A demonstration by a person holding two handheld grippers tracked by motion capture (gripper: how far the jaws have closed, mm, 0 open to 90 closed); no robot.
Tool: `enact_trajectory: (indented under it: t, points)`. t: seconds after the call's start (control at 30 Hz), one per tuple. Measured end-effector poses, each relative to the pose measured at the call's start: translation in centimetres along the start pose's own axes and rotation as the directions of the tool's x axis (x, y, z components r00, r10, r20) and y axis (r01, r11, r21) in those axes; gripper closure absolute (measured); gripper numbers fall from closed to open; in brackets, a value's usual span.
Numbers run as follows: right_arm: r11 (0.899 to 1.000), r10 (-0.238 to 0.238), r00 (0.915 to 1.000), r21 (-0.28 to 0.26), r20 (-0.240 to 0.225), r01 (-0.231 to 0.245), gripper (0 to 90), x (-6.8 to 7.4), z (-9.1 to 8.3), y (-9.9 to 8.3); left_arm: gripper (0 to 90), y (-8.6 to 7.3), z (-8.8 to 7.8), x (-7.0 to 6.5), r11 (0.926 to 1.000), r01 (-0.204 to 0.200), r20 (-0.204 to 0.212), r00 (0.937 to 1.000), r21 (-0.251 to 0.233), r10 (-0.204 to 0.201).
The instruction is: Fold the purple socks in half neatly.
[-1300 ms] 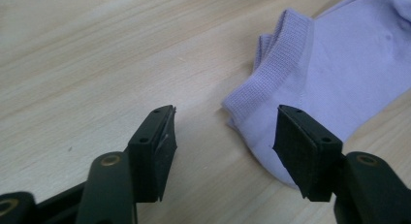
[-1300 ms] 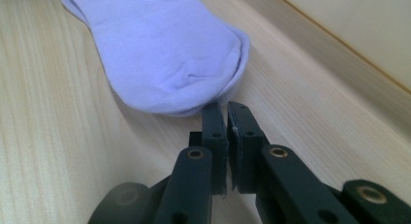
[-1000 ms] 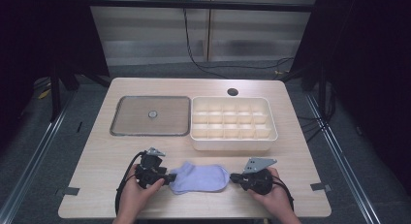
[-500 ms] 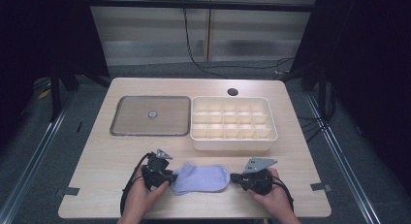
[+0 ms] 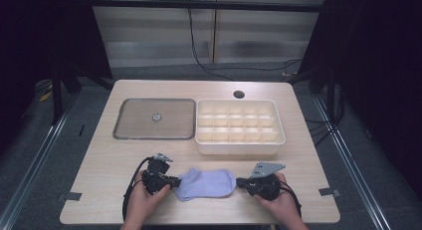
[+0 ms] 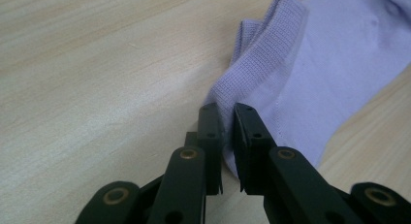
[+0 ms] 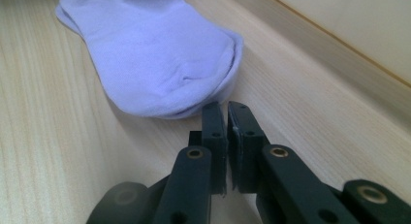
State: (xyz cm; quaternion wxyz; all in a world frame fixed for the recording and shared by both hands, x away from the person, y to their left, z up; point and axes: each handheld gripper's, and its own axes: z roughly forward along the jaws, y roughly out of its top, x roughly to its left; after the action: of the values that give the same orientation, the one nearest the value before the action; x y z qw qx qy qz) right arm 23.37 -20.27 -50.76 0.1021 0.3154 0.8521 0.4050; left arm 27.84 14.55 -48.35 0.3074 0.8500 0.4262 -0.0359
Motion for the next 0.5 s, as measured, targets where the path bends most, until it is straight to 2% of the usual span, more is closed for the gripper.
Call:
enact_trajectory:
  t: [0.2,0.5]
  points:
    - [1.0,0.001,1.0,-0.001,0.0,-0.001,86.4,0.0,0.0,0.0,84.2,0.1,-0.6,0.3,0.999,0.035,0.048,0.9983,-0.029,-0.033]
    - [1.0,0.012,0.9999,-0.007,-0.007,-0.012,86.2,0.1,0.1,0.0,85.6,0.3,-1.2,0.0,0.9983,0.041,0.081,0.996,-0.041,-0.038]
